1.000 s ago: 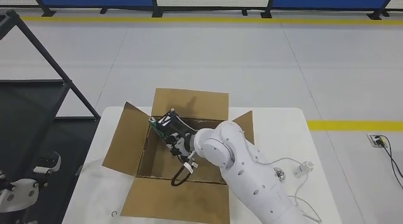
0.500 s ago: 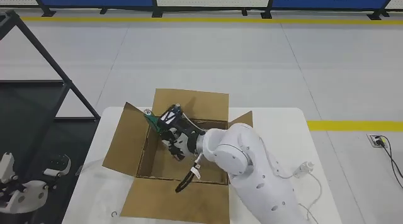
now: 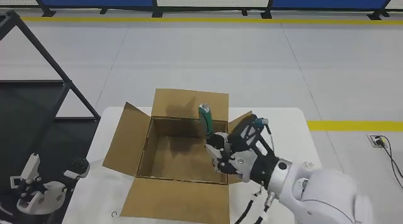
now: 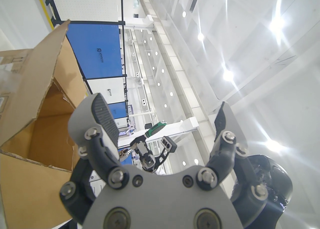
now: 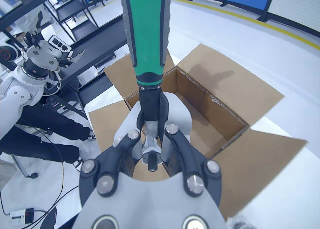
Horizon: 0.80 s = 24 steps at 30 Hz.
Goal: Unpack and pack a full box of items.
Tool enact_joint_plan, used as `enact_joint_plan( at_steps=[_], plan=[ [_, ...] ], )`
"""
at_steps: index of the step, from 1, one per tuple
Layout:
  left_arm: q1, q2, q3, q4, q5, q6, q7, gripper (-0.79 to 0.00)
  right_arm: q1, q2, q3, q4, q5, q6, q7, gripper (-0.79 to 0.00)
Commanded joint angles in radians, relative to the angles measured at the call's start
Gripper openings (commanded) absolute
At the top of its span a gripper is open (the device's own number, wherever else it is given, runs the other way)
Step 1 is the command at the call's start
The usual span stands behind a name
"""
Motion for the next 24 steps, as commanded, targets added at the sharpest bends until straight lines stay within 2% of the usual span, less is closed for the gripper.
enact_joint_plan(
  at_steps=[1,9,18,21,22,24],
  plan=[
    [-0.008,0.001,0.01,-0.002,0.006,0.006,-0.003,0.0,-0.059,0.007,0.051,-0.074,-0.004,0.022,-0.001,-0.785],
    [-0.032,0.005,0.044,-0.007,0.034,0.024,-0.014,0.0,-0.206,0.029,0.244,-0.097,0.025,0.062,-0.097,-0.785],
    [-0.052,0.009,0.071,-0.01,0.063,0.038,-0.014,0.0,-0.43,0.044,0.457,-0.097,0.082,0.138,-0.233,-0.785],
    [-0.054,0.01,0.076,-0.01,0.072,0.039,-0.013,0.0,-0.48,0.051,0.487,-0.097,0.124,0.146,-0.173,-0.785],
    [-0.055,0.011,0.078,-0.01,0.074,0.039,-0.012,0.0,-0.486,0.054,0.506,-0.097,0.11,0.177,-0.153,-0.785],
    [-0.056,0.011,0.08,-0.01,0.078,0.038,-0.008,0.0,-0.486,0.054,0.506,-0.097,0.11,0.177,-0.153,-0.785]
  ],
)
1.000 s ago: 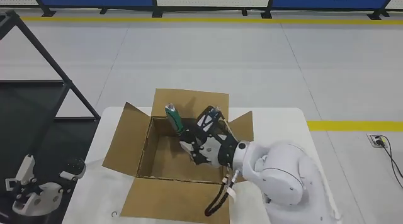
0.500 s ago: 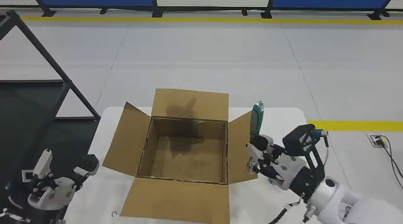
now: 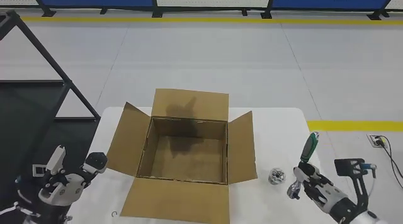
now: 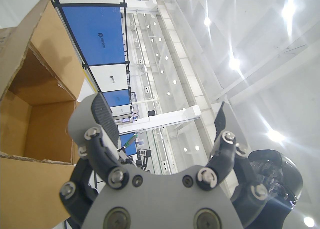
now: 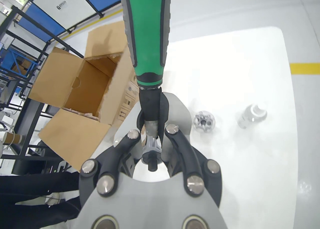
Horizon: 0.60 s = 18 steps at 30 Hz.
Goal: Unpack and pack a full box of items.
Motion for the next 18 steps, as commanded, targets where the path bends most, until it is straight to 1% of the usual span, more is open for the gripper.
enact_joint_plan(
  at_steps=[1,10,12,18],
  plan=[
    [0.0,0.0,0.003,0.0,0.003,-0.001,0.003,0.0,0.001,0.0,0.0,0.0,-0.001,-0.004,-0.002,-0.785],
    [0.008,0.001,0.003,-0.006,-0.003,-0.018,0.02,0.0,0.0,0.001,-0.007,0.005,0.002,-0.008,-0.006,-0.785],
    [0.013,0.001,-0.001,-0.006,-0.009,-0.021,0.026,0.0,0.008,0.007,-0.027,0.026,-0.044,-0.007,0.011,-0.785],
    [0.022,0.001,-0.003,-0.005,-0.022,-0.026,0.033,0.0,0.097,0.029,-0.109,0.105,-0.191,0.024,0.185,-0.785]
  ],
)
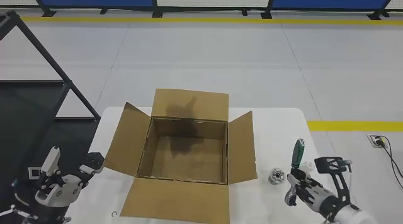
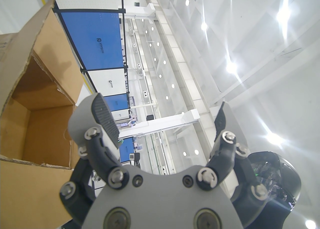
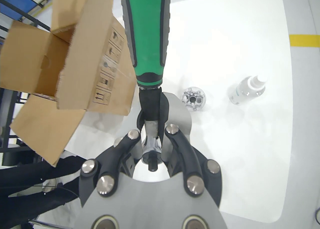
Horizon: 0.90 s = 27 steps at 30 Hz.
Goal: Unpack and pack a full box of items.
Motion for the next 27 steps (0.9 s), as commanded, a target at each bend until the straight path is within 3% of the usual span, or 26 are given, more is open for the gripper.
enact_joint_plan(
  at_steps=[1,11,27],
  plan=[
    [0.002,0.0,0.001,0.0,0.0,-0.002,0.0,0.0,0.028,0.007,-0.019,0.028,-0.04,0.007,0.062,-0.785],
    [-0.001,0.002,0.011,-0.006,0.007,0.001,-0.002,0.0,0.142,0.033,-0.085,0.176,-0.239,0.089,0.264,-0.785],
    [-0.001,0.005,0.004,-0.005,0.0,0.0,-0.002,0.0,0.293,0.057,-0.16,0.433,-0.402,0.147,0.36,-0.785]
  ],
)
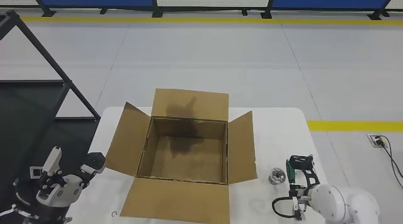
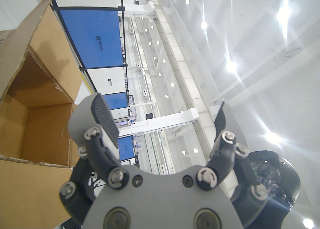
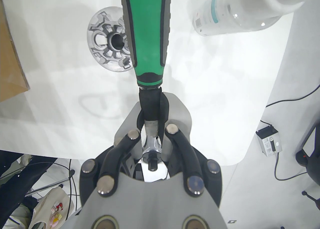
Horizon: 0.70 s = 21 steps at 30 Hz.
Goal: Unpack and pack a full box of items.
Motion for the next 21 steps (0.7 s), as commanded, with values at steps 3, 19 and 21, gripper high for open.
enact_joint_plan(
  at_steps=[3,19,21],
  plan=[
    [0.002,0.001,-0.001,0.0,0.0,-0.001,0.0,0.0,0.031,0.004,-0.013,0.053,-0.022,0.014,0.004,-0.785],
    [0.009,0.002,-0.006,-0.002,-0.005,-0.009,0.006,0.0,0.099,0.017,-0.044,0.185,-0.045,0.037,-0.014,-0.785],
    [0.009,0.002,-0.007,-0.003,-0.005,-0.011,0.006,0.0,0.103,0.018,-0.048,0.197,-0.04,0.034,-0.016,-0.785]
  ],
)
